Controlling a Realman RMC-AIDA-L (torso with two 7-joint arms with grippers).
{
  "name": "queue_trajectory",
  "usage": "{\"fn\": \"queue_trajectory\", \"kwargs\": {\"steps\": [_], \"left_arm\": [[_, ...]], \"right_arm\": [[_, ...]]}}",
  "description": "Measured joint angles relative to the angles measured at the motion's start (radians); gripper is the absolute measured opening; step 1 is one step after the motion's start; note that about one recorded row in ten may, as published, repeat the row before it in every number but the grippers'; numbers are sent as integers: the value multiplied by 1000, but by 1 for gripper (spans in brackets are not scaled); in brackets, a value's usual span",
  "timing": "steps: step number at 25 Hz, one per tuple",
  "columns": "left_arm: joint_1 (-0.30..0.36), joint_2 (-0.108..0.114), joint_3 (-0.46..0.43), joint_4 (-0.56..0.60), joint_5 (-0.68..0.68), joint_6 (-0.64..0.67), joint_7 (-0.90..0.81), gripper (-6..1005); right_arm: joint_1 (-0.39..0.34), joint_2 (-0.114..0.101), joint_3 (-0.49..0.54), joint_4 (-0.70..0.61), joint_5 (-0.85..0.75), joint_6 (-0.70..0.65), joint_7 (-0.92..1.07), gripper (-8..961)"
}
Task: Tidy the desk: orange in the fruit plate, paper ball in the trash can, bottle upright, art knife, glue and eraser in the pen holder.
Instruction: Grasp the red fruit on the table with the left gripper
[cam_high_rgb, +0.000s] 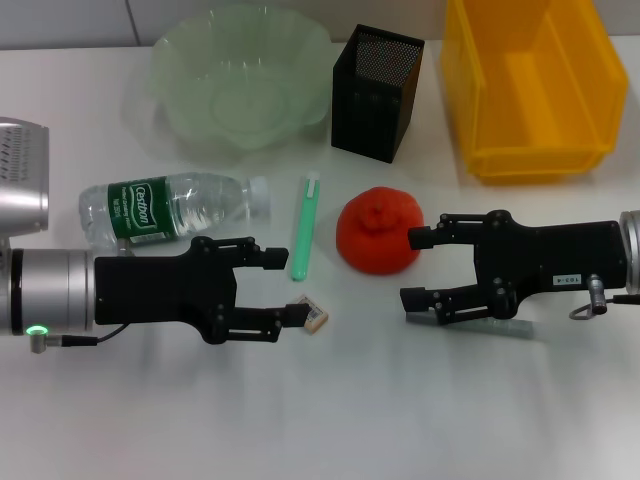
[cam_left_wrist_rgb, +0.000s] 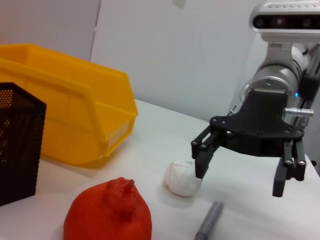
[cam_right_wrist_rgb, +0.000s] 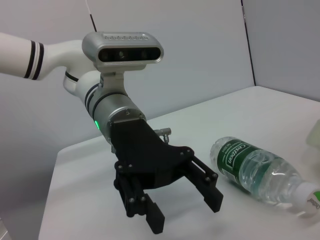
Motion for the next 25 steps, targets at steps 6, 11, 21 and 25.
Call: {"fn": "queue_trajectory", "kwargs": {"steps": [6, 11, 21, 25], "left_arm": [[-6, -11, 2, 15, 22, -2, 18, 777], [-8, -11, -3, 23, 23, -3, 23, 776], [-15, -16, -21, 30, 18, -7, 28, 774], [-58, -33, -66, 30, 15, -46, 23, 773]], "right_arm": [[0, 1, 1, 0, -2, 4, 0, 820], [-2, 1, 3, 0, -2, 6, 0, 821], [-10, -2, 2, 12, -2, 15, 6, 821], [-20, -11, 11, 12, -2, 16, 8, 822]]}}
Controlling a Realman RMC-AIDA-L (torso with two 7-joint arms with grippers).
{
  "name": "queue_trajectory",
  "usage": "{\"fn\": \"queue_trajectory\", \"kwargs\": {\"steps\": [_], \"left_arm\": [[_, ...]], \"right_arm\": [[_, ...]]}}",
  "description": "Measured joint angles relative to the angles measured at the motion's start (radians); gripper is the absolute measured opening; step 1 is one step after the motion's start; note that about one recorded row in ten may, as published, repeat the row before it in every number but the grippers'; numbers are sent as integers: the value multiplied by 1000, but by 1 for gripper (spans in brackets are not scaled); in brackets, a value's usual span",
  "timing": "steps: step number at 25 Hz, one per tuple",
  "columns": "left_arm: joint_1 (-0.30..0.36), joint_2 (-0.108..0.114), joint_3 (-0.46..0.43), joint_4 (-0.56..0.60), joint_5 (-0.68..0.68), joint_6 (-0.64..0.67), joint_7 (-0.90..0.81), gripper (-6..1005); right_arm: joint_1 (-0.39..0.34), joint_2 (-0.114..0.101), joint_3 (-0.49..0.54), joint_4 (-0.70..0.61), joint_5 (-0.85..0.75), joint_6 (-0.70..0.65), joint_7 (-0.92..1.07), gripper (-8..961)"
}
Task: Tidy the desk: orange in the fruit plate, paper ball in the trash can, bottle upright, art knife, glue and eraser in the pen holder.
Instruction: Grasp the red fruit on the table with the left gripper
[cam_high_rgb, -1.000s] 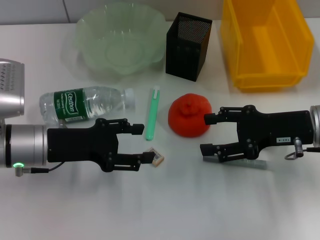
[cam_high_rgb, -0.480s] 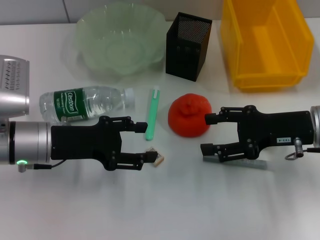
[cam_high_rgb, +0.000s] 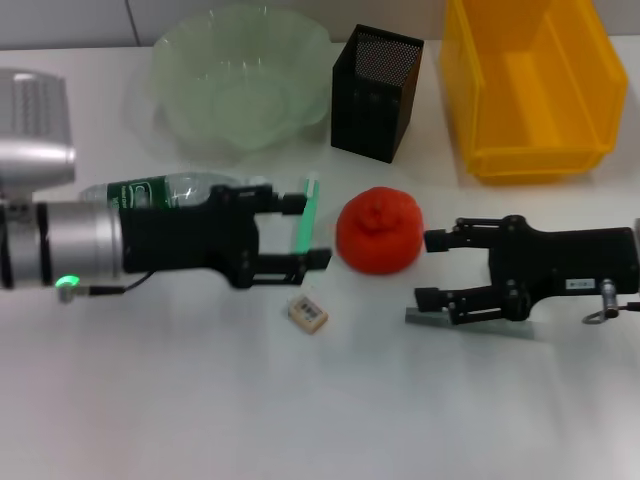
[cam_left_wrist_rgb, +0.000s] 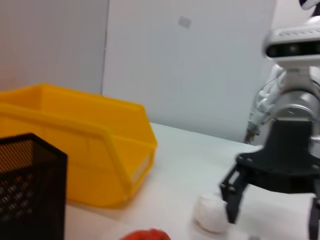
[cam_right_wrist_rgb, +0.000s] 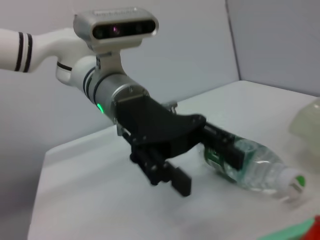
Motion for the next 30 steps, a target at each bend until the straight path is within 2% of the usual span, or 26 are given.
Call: {"fn": "queue_trajectory", "kwargs": {"steps": [1, 5, 6, 10, 11, 14, 16, 18, 20, 21, 22, 26, 27, 30], "left_arm": [[-28, -5, -2, -10, -1, -33, -9, 772], [-56, -10, 0, -24, -2, -65, -15, 766], [-84, -13, 4, -44, -7, -97, -19, 762], [-138, -18, 8, -94, -15, -150, -19, 750], [-145, -19, 18, -100, -25, -159, -17, 747], [-152, -19, 52, -110, -56, -181, -15, 737], [-157, -19, 130, -114, -110, -231, -12, 731], [-158, -19, 157, -114, -130, -251, -10, 724], [-158, -19, 236, -115, -192, -312, -9, 718], [-158, -19, 306, -116, -244, -364, -9, 715], [-158, -19, 306, -116, -244, -364, -9, 711], [-166, -19, 476, -116, -351, -480, -8, 699], [-166, -19, 476, -116, -351, -480, -8, 696], [-170, -19, 586, -113, -426, -558, -8, 686]], "right_arm": [[-9, -7, 4, 0, 0, 1, 1, 822], [-23, -18, 22, 0, 0, 1, 3, 822], [-32, -27, 46, 1, -2, 1, 4, 822], [-45, -33, 123, -4, -37, -2, 5, 822], [-48, -34, 166, -7, -59, -3, 4, 822], [-51, -36, 202, -8, -72, -3, 4, 822], [-54, -37, 219, -10, -77, -1, 3, 823], [-55, -38, 223, -13, -77, 0, 1, 823], [-55, -38, 224, -15, -78, 0, 1, 823], [-56, -38, 224, -20, -78, 2, 1, 823], [-56, -38, 224, -20, -78, 2, 1, 823], [-55, -39, 225, -24, -78, 8, 1, 822], [-55, -39, 225, -24, -78, 8, 1, 822], [-54, -40, 225, -25, -78, 11, 2, 821]]}}
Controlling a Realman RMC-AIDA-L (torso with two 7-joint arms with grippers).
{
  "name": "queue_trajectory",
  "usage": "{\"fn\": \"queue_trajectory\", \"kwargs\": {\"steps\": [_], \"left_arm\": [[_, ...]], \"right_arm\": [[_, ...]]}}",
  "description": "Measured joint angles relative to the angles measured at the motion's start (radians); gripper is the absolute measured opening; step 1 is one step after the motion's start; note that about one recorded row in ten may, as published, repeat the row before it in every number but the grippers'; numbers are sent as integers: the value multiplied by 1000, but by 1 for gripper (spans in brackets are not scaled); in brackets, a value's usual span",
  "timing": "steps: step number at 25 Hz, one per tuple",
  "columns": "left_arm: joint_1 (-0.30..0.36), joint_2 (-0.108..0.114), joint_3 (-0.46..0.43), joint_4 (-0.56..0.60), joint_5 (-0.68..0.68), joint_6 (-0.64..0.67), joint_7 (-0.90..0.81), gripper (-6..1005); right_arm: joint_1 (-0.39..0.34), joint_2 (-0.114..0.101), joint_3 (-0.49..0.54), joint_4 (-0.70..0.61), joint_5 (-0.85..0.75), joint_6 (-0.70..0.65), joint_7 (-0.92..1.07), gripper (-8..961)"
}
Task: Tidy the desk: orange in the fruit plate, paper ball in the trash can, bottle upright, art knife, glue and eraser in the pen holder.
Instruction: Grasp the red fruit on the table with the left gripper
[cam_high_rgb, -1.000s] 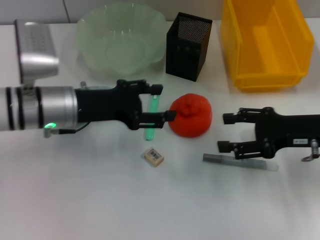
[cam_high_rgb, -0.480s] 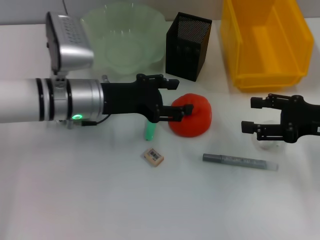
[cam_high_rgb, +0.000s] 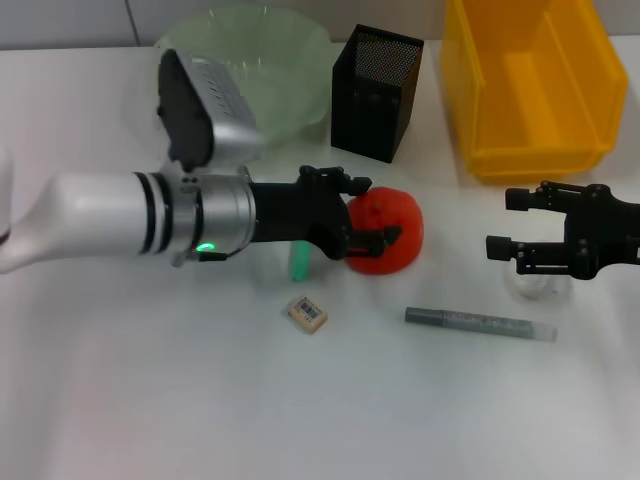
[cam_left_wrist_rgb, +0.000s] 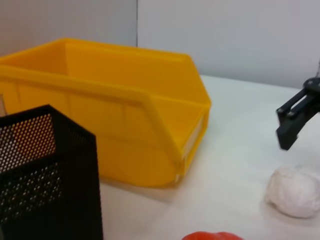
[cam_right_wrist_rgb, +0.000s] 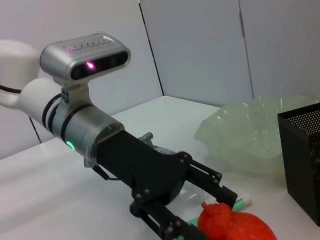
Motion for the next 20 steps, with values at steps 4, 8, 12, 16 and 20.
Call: {"fn": "queue_trajectory", "kwargs": {"steps": [4, 8, 12, 16, 20], "left_arm": [[0, 0, 70, 5, -65, -72, 0, 673], [0, 0, 76, 7, -69, -81, 0, 661], [4, 0, 79, 14, -71, -89, 0, 603], [7, 0, 81, 19, -72, -83, 1, 409], [9, 0, 82, 25, -73, -73, 1, 348]], "right_arm": [[2, -1, 0, 0, 0, 1, 0, 820], [4, -1, 0, 0, 0, 2, 0, 819], [5, -1, 0, 0, 0, 2, 0, 817], [5, -1, 0, 1, 0, 4, 0, 816], [4, -1, 0, 1, 0, 11, -1, 815]]}}
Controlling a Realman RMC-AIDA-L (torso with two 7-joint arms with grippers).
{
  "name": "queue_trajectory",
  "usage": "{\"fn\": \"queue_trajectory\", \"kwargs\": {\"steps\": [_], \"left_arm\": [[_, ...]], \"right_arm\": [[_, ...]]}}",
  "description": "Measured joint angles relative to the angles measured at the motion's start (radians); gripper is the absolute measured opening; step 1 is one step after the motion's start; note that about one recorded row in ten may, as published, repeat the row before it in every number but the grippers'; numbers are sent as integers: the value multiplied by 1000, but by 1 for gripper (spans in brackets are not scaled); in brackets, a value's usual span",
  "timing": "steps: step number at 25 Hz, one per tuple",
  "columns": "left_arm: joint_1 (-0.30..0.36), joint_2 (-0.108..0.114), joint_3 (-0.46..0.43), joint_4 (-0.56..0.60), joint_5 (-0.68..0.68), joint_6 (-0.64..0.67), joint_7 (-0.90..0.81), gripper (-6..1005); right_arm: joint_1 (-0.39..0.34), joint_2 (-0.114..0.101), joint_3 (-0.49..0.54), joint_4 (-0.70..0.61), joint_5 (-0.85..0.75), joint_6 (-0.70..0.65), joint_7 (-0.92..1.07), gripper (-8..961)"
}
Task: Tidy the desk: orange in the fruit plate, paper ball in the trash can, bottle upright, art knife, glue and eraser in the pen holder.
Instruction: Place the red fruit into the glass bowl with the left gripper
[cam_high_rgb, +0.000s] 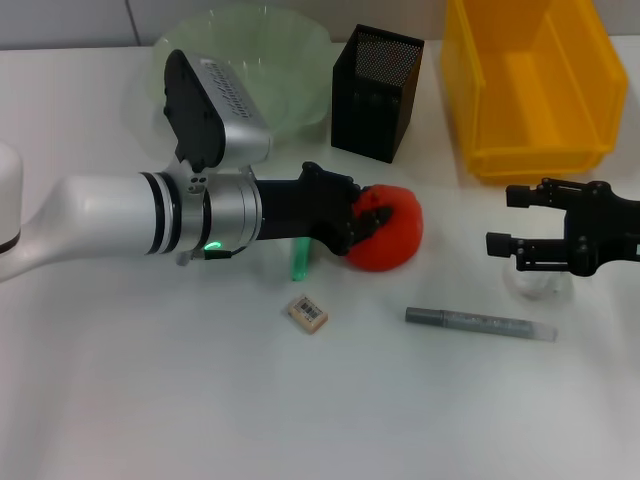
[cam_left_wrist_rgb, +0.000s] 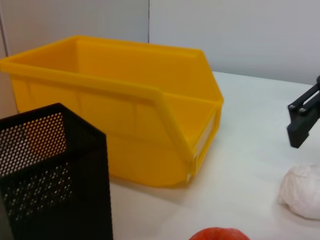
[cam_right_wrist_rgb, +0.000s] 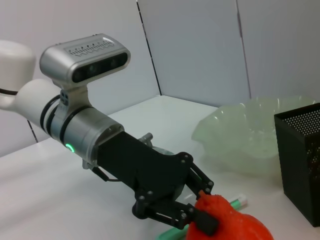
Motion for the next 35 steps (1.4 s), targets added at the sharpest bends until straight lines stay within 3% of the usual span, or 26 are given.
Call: {"fn": "queue_trajectory", "kwargs": {"steps": [6, 12, 17, 27, 32, 35], "left_arm": [[81, 10, -54, 113, -58, 104, 0, 256], [147, 10, -373, 174, -115, 288, -2, 195], [115, 11, -516, 105, -194, 245, 32, 133], [-53, 1, -545, -130, -329, -73, 302, 94], [-67, 0, -539, -182, -408, -100, 399, 89], [-65, 0, -537, -184, -414, -102, 412, 168]], "right_arm": [[-3, 0, 0, 0, 0, 6, -3, 813], [-3, 0, -2, 3, 0, 15, -4, 811], [-4, 1, -4, 2, 0, 15, -3, 809], [-4, 10, -6, 3, 0, 16, -2, 806], [-4, 11, -8, 3, 0, 16, -4, 804], [-5, 11, -8, 3, 0, 16, -4, 803]]}}
